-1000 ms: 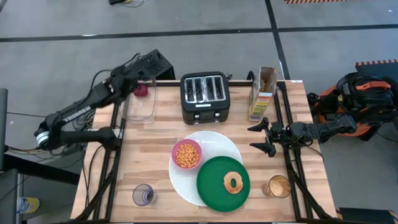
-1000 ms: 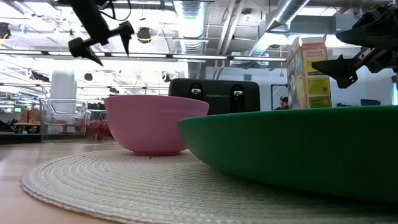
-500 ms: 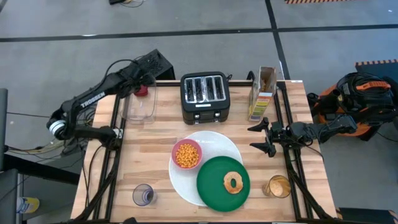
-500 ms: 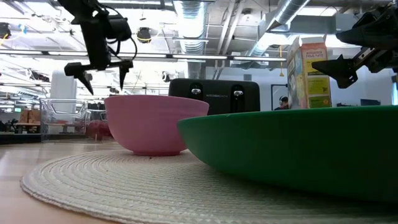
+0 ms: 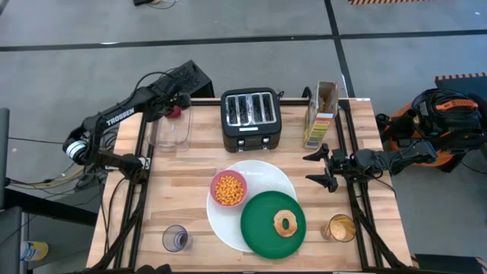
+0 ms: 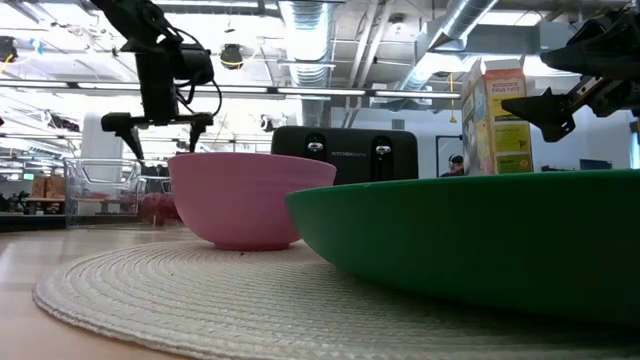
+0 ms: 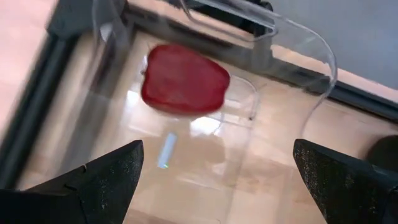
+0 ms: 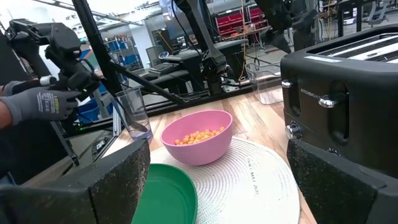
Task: Arrange a breakfast setting
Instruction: Put the red apple on the green plate
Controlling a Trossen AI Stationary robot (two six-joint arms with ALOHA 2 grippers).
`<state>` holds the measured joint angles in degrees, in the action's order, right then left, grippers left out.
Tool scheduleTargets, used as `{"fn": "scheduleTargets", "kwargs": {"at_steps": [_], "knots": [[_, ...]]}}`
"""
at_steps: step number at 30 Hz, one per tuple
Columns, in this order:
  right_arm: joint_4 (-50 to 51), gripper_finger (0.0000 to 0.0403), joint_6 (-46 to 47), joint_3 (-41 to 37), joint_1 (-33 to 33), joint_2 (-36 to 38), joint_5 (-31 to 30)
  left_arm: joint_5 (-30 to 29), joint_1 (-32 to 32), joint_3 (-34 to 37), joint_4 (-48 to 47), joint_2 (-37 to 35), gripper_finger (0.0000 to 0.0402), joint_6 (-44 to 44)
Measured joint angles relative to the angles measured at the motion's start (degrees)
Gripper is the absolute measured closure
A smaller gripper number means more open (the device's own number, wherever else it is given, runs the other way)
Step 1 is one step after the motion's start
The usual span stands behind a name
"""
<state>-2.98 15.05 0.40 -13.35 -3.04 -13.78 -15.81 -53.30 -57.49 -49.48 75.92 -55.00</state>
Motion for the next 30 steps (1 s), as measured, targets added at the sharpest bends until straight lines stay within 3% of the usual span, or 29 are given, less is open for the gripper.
{"fn": "scheduleTargets", "kwargs": {"at_steps": [8, 21, 30], "knots": [[0.00, 0.0005, 0.00, 0.00, -0.01, 0.01, 0.00, 5.84, 0.12, 0.00, 0.51, -0.15, 0.0002, -7.34], [0.00, 0.0005, 0.00, 0.00, 0.01, 0.01, 0.00, 5.85, 1.91, 0.02, 0.83, -0.15, 0.0002, -15.21], [0.00, 0.0005, 0.00, 0.00, -0.02, 0.02, 0.00, 14.05, 1.92, 0.07, 4.01, -0.17, 0.0002, -22.37]]}}
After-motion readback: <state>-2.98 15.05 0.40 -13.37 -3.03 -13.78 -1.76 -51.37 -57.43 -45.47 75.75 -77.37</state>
